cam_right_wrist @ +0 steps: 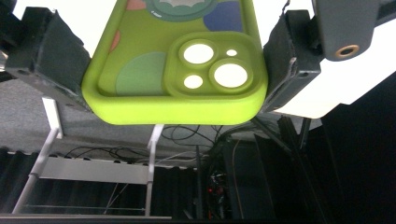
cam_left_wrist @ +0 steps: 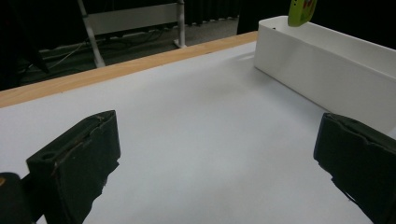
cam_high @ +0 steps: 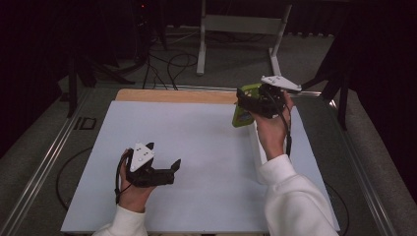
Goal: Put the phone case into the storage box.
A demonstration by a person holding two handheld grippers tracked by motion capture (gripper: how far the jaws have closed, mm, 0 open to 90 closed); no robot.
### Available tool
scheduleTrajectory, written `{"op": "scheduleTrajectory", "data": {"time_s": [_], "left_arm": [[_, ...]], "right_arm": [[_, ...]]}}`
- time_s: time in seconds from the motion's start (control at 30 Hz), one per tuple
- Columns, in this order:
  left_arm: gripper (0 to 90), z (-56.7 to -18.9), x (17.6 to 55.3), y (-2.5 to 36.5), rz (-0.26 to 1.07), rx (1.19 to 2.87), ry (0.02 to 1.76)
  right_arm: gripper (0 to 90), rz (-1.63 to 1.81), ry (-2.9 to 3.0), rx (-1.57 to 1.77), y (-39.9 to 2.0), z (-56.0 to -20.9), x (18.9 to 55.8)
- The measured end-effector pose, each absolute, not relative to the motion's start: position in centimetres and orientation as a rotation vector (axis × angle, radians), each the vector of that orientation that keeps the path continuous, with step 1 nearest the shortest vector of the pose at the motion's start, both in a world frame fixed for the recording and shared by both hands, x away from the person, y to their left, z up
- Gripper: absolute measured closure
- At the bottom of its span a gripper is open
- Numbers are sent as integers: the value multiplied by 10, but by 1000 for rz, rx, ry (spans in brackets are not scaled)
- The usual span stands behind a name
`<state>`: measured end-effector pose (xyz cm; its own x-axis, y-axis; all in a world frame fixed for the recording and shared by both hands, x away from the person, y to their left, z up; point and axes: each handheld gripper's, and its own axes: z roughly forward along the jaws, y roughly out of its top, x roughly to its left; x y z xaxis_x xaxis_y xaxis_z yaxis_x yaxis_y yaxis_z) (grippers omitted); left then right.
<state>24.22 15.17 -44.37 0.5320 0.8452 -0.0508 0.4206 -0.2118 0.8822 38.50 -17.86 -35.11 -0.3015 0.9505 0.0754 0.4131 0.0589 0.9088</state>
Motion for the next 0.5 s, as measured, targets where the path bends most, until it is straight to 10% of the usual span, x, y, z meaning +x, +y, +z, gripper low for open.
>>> {"op": "scheduleTrajectory", "data": {"time_s": [0.5], "left_arm": [[13,-443,242,153,563,1826,1049]], "right_arm": [[156,1195,1757,1337,-186,-343,391]]}}
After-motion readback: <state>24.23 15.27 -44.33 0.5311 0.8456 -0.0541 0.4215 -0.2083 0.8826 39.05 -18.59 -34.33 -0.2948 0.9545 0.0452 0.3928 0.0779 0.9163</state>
